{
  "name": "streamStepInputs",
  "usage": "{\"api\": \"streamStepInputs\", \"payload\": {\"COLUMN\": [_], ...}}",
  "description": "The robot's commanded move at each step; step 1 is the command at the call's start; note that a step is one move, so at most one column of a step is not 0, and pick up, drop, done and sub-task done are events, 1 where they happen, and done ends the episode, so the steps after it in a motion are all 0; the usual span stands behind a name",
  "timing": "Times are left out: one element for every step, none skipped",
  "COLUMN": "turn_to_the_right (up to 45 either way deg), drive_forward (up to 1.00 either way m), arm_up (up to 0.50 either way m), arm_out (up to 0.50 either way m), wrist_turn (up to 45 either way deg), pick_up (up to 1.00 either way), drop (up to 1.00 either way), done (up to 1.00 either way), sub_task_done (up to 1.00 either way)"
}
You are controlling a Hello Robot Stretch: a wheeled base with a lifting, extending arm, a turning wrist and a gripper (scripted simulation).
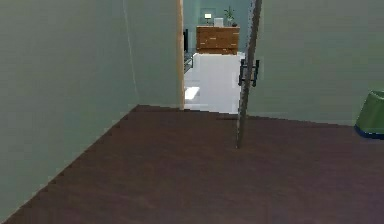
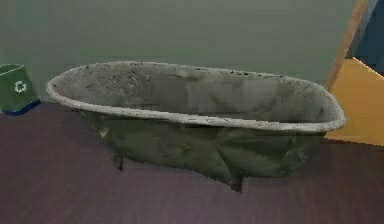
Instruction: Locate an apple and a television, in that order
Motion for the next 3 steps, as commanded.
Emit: {"api": "streamStepInputs", "payload": {"turn_to_the_right": [0.0, 3.0, 0.0], "drive_forward": [1.00, 0.00, 0.90], "arm_up": [0.00, 0.00, 0.00], "arm_out": [0.00, 0.00, 0.00], "wrist_turn": [0.0, 0.0, 0.0], "pick_up": [0.00, 0.00, 0.00], "drop": [0.00, 0.00, 0.00], "done": [0.00, 0.00, 0.00], "sub_task_done": [0.00, 0.00, 0.00]}}
